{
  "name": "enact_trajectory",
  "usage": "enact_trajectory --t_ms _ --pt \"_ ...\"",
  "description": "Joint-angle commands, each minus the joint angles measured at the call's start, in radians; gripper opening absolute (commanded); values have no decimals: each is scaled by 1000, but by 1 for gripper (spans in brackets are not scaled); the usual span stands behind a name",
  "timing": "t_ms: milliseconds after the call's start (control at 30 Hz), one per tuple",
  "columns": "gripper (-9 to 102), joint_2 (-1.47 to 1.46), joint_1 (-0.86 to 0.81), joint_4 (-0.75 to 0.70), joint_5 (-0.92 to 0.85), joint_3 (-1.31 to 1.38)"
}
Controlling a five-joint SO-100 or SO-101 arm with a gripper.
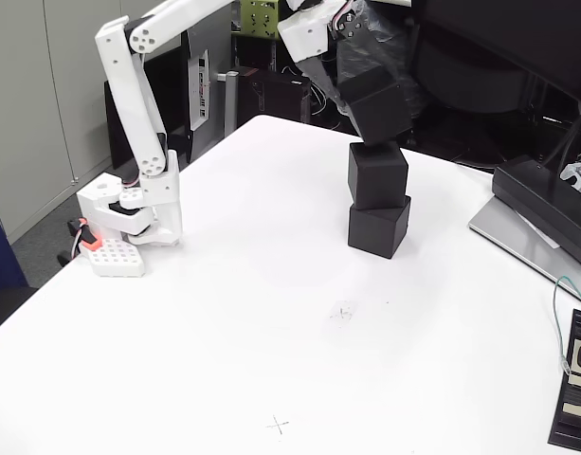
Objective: Stack the 3 blocks
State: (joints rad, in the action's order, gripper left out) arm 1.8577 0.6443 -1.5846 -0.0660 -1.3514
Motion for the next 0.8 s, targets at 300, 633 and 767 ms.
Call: enact_trajectory --t_ms 300,633,767 --pt "6 37 -133 2 -6 -55" --pt "6 34 -137 3 -6 -55" --pt "6 34 -137 3 -6 -55"
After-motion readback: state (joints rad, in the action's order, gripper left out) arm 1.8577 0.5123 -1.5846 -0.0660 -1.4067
